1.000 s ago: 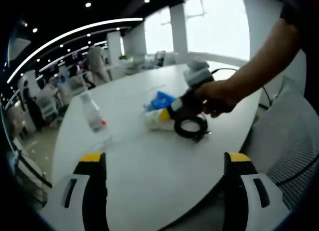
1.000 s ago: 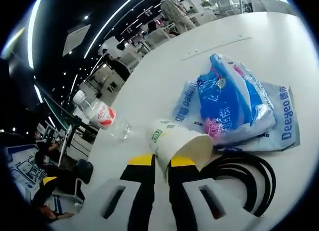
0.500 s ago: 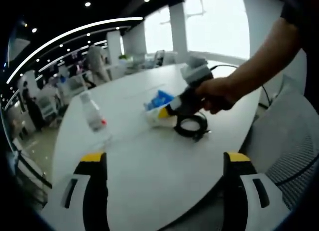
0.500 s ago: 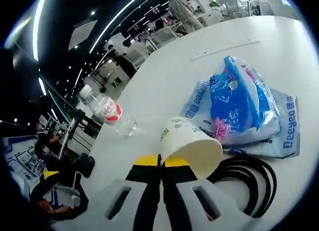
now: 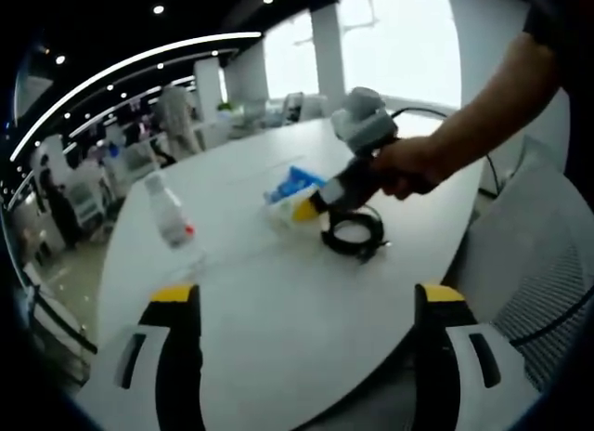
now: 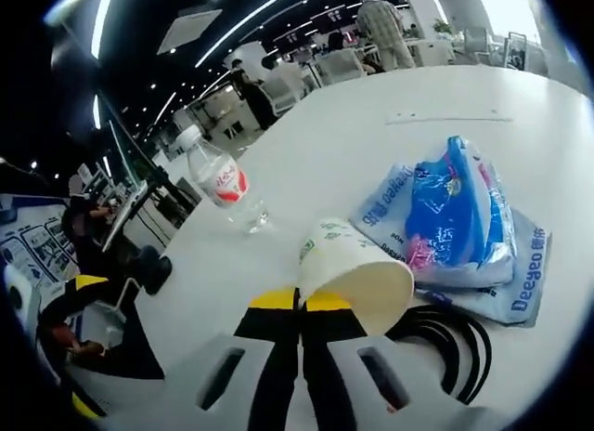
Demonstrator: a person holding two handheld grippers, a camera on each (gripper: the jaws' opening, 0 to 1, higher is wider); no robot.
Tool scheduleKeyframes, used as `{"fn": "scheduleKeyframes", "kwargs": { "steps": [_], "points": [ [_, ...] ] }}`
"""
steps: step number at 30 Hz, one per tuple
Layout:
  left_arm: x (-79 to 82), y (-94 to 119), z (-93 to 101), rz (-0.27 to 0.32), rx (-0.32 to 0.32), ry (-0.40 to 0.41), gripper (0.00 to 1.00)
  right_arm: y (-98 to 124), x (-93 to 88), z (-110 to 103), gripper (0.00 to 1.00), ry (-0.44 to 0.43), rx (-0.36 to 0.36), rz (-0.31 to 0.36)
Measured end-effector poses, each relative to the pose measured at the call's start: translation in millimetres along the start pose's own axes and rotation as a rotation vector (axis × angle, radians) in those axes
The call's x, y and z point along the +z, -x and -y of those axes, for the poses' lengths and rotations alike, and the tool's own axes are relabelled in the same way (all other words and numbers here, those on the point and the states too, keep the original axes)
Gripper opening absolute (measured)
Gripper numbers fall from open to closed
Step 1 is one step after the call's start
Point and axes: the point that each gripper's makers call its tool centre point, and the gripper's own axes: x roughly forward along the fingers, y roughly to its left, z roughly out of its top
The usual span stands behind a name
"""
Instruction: Arrange the tabletop items into an orderly group along one side of the table until the central work area is clear of visible clutter.
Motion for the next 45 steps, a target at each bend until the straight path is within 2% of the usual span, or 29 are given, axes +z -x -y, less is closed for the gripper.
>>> {"fn": "scheduleKeyframes", "kwargs": {
  "steps": [6,9,21,27,37,45],
  "points": [
    [1.1,0,0.7,0.004,-0.004,0.0,0.92,5,-2.6,-4,0.0,0.19,0.02,-0.055],
    [1.0,0,1.0,0.004,-0.005,-0.001,0.92,6,-2.2,-3,0.0,0.256,0.013,-0.07],
    [0.8,1,0.1,0.004,-0.002,0.001,0.92,9,-4.0,-9,0.0,0.35,0.035,-0.142],
    [1.8,2,-2.2,0.013,0.008,0.012,0.92,9,-1.7,-11,0.0,0.441,0.055,-0.184],
    [1.7,3,-4.2,0.015,0.017,0.021,0.92,6,8.3,-9,0.0,0.549,0.066,-0.233],
    [-0.4,3,-7.0,0.011,0.024,0.034,0.91,0,17.2,-8,0.0,0.603,0.078,-0.271]
  ]
}}
